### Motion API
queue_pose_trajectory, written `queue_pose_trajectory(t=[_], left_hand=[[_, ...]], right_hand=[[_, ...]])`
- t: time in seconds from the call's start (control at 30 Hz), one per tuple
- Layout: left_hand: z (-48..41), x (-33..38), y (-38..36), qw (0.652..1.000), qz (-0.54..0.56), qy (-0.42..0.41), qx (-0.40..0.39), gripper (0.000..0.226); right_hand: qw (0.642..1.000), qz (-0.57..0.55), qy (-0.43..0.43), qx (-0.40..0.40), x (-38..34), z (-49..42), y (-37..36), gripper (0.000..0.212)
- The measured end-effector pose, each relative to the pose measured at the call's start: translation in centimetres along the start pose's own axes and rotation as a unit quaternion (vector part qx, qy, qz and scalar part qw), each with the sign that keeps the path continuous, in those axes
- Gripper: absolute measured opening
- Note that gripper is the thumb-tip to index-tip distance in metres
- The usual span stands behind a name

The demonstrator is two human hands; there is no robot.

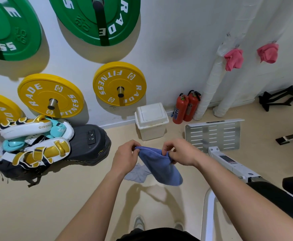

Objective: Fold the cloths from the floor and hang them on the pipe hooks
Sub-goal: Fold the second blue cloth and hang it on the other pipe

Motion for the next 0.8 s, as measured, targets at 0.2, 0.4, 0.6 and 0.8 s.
queue_pose_trajectory(t=[0.2,0.4,0.6,0.8], left_hand=[[-1.0,2.5,0.3,0.995,0.103,0.010,0.012,0.012],[-1.7,4.2,0.8,0.997,0.081,-0.015,0.011,0.009],[-2.6,3.4,1.6,0.999,-0.022,-0.027,-0.027,0.006],[-2.6,6.3,1.7,0.991,0.124,-0.042,0.005,0.019]], right_hand=[[0.995,0.027,-0.033,0.086,0.6,1.0,1.6,0.014],[0.984,0.154,0.020,0.087,0.8,1.0,2.2,0.016],[0.982,0.127,0.056,0.125,-1.1,1.2,3.7,0.023],[0.986,0.078,0.018,0.146,-0.3,0.8,4.3,0.045]])
Point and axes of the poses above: each hand's wrist, its own z-axis away from the middle knuckle, its own y-axis out of the back of the hand, x = y × z, the point moved 2 cm from there along -z, towards the middle knuckle, and after that the axes turned 10 degrees about z, right-handed, at the moved point
